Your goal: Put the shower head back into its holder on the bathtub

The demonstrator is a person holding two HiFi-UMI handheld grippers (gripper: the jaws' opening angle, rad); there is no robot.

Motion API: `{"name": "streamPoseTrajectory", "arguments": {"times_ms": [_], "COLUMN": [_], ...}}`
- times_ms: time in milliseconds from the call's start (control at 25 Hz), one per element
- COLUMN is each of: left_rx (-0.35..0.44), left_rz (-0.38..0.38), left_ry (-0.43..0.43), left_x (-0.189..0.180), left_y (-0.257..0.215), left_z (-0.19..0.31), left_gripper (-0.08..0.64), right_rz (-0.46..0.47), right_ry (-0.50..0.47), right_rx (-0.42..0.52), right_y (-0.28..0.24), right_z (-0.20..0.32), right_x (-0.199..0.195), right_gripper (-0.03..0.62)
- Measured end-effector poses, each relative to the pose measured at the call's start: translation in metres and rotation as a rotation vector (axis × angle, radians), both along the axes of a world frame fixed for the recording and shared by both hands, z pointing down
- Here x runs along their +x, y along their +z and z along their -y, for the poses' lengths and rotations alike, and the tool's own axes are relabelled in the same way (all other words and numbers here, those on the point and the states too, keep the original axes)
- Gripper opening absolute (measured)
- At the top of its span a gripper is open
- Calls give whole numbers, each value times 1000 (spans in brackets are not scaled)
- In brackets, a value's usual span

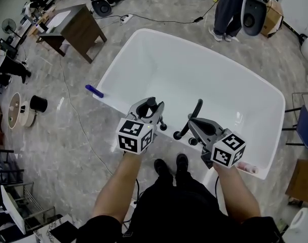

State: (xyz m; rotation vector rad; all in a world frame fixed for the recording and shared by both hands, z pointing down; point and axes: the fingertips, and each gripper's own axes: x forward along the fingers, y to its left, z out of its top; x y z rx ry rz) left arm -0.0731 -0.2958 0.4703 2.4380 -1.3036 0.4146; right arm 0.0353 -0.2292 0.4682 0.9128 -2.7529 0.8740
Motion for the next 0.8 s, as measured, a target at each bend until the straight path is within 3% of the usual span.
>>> {"name": "streamPoseTrajectory", "arguments": {"times_ms": [800], "left_rx": [-155], "left_rz": [52], "left_ry": [10], "left_x": [7], "left_y": [91], "left_z": [-15], "left_gripper": [140], "right_rz": [-33], "right_ry": [-43], "right_rx": [-47], "right_y": [20], "right_z": [-8], "right_x": [-10], "right_gripper": [18]}}
